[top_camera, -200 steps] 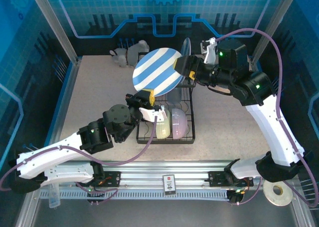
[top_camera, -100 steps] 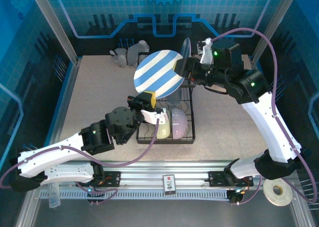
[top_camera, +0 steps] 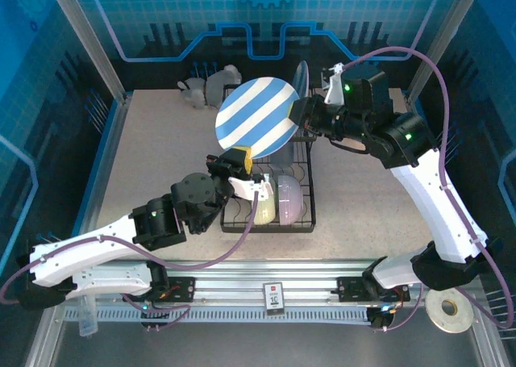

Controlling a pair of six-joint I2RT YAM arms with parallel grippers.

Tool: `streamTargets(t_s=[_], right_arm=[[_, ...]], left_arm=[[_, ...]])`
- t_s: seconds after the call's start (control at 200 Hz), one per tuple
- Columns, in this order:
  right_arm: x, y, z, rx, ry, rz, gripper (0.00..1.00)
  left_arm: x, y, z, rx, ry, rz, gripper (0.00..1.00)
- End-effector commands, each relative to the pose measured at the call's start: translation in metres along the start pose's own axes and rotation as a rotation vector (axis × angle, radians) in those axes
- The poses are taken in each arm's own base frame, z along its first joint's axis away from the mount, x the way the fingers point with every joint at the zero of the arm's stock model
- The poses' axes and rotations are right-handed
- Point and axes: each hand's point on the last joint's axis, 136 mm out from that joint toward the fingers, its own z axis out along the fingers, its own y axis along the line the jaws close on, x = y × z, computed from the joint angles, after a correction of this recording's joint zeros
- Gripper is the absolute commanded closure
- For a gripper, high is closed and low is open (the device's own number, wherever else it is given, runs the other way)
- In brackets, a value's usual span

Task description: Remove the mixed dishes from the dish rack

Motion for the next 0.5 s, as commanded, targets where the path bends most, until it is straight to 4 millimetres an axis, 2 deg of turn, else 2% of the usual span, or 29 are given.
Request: streamTargets(t_s=[0.0, 0.03, 0.125, 0.18, 0.205, 0.295, 0.34, 0.365, 0.385, 0.49], right_arm=[[0.0040, 0.0111, -0.0077, -0.032, 0.001, -0.025, 0.96], [0.0042, 0.0109, -0.0074, -0.032, 0.001, -0.023, 1.00], [0.0026, 0.0134, -0.0078, -0.045, -0.008, -0.029, 1.00], [0.0016, 0.0151, -0.0081, -0.056, -0.015, -0.033, 1.00], [0.0007, 0.0161, -0.0095, -0.060, -0.021, -0.034, 1.00], [-0.0018, 0.0171, -0.0116, -0.060, -0.033, -0.042, 1.00], [-0.0024, 0.0179, -0.0126, -0.061, -0.036, -0.048, 1.00], [-0.0029, 0.0173, -0.0128, -0.059, -0.037, -0.049, 1.00], [-0.0030, 0.0173, -0.0134, -0.058, -0.038, -0.051, 1.00], [-0.0045, 0.0165, -0.0143, -0.055, -0.047, -0.053, 1.00]], left_arm=[[-0.0015, 0.0125, -0.0036, -0.045, -0.005, -0.031, 1.00], [-0.0017, 0.0122, -0.0035, -0.044, -0.006, -0.032, 1.00], [-0.0022, 0.0140, -0.0045, -0.046, -0.011, -0.038, 1.00], [-0.0028, 0.0145, -0.0050, -0.044, -0.015, -0.042, 0.94], [-0.0030, 0.0153, -0.0053, -0.044, -0.017, -0.043, 0.87], [-0.0045, 0.0175, -0.0072, -0.046, -0.030, -0.054, 0.53], [-0.0050, 0.0186, -0.0077, -0.050, -0.036, -0.059, 0.30], [-0.0057, 0.0193, -0.0080, -0.054, -0.042, -0.064, 0.12], [-0.0060, 0.0196, -0.0083, -0.055, -0.044, -0.067, 0.02], [-0.0073, 0.0179, -0.0083, -0.046, -0.054, -0.079, 0.01]])
